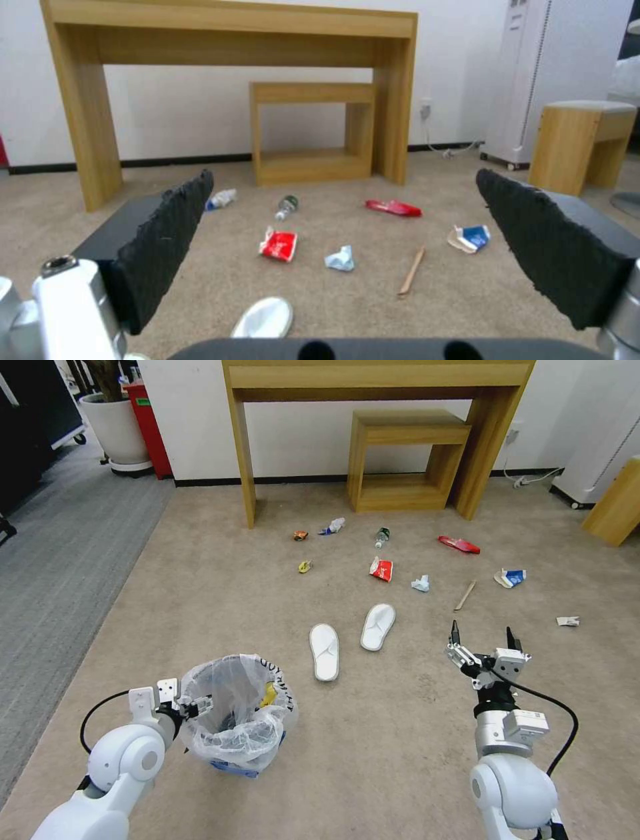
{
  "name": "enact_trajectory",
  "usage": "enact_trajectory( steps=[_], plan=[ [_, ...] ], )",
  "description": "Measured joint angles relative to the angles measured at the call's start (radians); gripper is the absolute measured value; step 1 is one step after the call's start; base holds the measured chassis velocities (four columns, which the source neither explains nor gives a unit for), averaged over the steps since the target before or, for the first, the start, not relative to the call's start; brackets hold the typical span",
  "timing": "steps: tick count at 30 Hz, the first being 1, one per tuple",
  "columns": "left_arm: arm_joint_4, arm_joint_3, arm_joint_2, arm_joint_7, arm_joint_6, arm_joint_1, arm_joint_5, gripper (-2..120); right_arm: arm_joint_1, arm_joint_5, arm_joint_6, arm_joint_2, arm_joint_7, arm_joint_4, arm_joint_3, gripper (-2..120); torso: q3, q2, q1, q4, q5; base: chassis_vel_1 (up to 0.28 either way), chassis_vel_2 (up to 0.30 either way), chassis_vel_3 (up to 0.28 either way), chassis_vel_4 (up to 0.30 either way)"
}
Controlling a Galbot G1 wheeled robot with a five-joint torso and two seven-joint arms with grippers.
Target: Pick up the trash bin and place the garbage on the floor into it.
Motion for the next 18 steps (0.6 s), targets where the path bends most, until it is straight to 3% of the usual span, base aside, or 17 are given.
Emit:
enact_trajectory(
  steps=[3,18],
  plan=[
    [0.014,0.012,0.033,-0.012,0.000,0.012,-0.014,79,-0.003,-0.005,0.005,0.007,0.000,0.000,0.000,100,0.000,0.000,0.000,0.0000,0.0000,0.000,0.000,0.000,0.000],
    [0.042,0.040,0.053,-0.015,-0.013,0.024,-0.002,76,-0.016,-0.021,0.023,0.023,0.000,0.001,0.003,100,0.000,0.000,0.000,-0.0001,0.0001,0.000,0.000,0.000,0.000]
  ],
)
